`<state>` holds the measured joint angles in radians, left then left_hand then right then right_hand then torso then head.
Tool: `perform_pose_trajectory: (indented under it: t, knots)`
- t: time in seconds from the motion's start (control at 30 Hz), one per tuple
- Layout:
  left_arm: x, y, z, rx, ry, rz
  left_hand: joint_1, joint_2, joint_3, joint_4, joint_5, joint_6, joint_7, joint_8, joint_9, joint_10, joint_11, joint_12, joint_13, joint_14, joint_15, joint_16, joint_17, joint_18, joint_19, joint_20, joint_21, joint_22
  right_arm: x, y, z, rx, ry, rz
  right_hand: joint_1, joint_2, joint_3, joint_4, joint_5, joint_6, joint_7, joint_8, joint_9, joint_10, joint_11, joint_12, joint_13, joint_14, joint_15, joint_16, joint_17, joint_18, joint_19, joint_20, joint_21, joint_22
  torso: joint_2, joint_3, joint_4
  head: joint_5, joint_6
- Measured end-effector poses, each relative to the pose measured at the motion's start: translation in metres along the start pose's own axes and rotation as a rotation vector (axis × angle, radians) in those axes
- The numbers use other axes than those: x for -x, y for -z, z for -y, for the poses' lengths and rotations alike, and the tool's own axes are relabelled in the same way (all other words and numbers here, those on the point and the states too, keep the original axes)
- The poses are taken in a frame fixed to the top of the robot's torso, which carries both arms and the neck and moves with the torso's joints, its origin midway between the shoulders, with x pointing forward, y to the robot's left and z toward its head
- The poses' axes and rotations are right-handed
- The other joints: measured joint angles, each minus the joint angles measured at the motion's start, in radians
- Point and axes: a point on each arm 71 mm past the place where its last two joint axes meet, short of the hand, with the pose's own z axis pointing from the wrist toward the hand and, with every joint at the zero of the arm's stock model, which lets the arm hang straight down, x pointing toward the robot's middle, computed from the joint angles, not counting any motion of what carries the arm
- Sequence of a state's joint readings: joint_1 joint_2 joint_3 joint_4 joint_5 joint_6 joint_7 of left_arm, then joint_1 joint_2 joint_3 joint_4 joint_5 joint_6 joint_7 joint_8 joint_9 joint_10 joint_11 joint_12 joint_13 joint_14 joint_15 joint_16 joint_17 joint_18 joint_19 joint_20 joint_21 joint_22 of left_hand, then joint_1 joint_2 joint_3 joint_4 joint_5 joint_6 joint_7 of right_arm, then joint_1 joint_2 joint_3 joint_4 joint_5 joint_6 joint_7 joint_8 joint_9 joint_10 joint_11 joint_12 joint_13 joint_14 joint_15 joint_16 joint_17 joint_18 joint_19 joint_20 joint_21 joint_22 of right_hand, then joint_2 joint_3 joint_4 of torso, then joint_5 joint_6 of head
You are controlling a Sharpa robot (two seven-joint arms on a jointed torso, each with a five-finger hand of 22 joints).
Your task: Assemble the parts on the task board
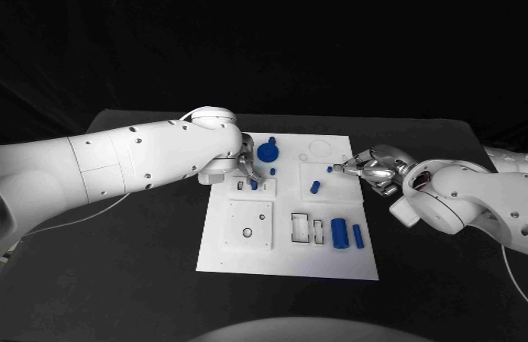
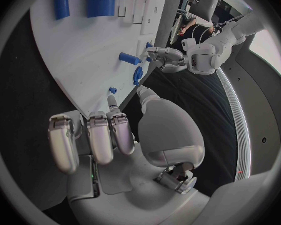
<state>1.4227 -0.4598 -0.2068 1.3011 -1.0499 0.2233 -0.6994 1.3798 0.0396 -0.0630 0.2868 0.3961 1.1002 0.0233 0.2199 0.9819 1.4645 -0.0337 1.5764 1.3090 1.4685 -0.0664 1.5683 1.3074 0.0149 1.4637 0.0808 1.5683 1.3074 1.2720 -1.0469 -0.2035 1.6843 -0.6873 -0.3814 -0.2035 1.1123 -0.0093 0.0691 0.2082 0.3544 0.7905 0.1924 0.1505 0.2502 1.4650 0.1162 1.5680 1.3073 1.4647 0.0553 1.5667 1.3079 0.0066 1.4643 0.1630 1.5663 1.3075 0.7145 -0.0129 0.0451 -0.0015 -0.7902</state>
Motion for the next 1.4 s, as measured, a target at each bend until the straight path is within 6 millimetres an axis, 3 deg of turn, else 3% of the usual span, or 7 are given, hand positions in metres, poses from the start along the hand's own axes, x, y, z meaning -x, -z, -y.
perform_pose_trajectory:
  t: [1.4]
  knots:
    - [-0.0003, 0.0026, -0.0037, -0.004, 0.032, 0.032, 0.004, -0.003, 0.006, 0.001, 0.009, 0.006, -0.001, -0.008, 0.001, 0.002, -0.002, -0.003, 0.001, 0.000, 0.000, 0.000, 0.000, 0.000, 0.000, 0.000, 0.000, 0.000, 0.0006, -0.0003, 0.0018, -0.004, 0.001, 0.002, 0.000, 0.000, 0.000, 0.000, 0.000, 0.000, 0.000, 0.000, 0.000, 0.000, 0.000, 0.000, 0.001, 0.000, 0.000, 0.000, 0.000, 0.000, 0.000, 0.000, 0.000, 0.001, 0.000, -0.0002, 0.0005, 0.001, -0.008]
